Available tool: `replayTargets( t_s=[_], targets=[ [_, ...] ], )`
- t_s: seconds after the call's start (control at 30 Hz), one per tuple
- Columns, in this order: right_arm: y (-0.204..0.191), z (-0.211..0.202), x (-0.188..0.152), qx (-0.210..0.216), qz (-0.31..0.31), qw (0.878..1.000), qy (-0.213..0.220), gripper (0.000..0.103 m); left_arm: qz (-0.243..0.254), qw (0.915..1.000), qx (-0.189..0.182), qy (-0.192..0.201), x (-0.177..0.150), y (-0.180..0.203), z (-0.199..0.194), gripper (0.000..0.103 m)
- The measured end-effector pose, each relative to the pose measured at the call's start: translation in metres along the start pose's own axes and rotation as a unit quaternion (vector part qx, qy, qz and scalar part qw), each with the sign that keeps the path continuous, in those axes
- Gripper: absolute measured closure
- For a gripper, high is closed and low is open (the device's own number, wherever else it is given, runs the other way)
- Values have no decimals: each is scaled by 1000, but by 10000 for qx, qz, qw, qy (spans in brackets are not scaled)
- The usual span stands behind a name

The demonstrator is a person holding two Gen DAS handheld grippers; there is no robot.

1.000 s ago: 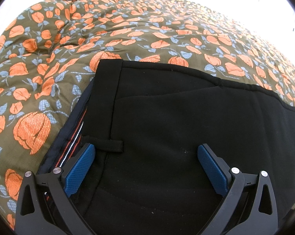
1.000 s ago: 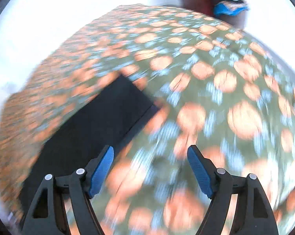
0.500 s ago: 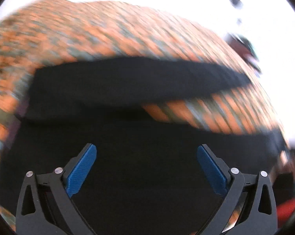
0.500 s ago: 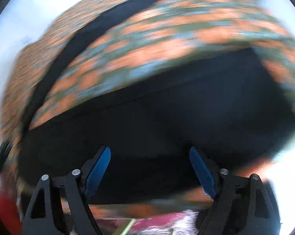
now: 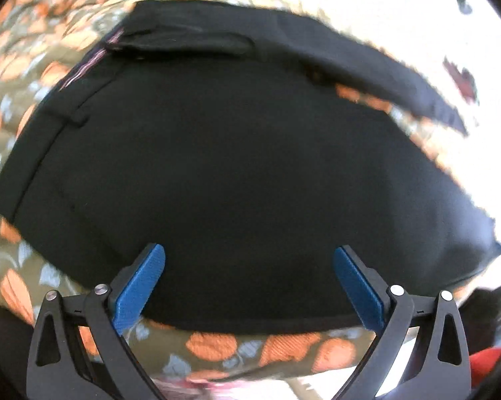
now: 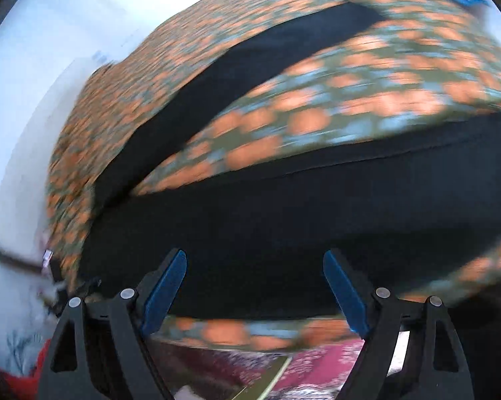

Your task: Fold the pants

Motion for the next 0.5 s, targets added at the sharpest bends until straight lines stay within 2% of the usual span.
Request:
replayTargets(
  t_s=[0.13, 0.2, 0.23, 0.33, 0.4, 0.5],
  targets=[
    [-56, 49, -3, 254, -556, 9975, -365, 19, -91, 9998, -16, 198, 0, 2, -16, 2],
    [-61, 67, -3, 323, -620, 9955, -634, 19, -127, 9996, -10, 262, 4, 3, -19, 2],
    [-56, 75, -3, 269, -560, 9954, -733, 19, -142, 9995, -16, 278, 5, -2, -21, 2],
    [-7, 84, 0, -400, -89, 9963, -760, 19, -125, 9989, 6, 451, 9, -5, -34, 2],
    [34, 69, 0, -678, 311, 9955, -591, 19, -20, 9982, 42, 598, 17, -6, -47, 2],
    [70, 32, 11, -1077, 720, 9911, -295, 19, 227, 9959, -15, 870, 55, 15, -61, 1]
  ],
)
Point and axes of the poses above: each gripper's, at about its wrist camera, not at the fingertips, and z roughly the way its jaws point, y to its right, x to its top, the point moved 9 cm from there along z, roughly the way its jaws point, and after that the axes turned 12 degrees about -y, right-handed, at the moved point
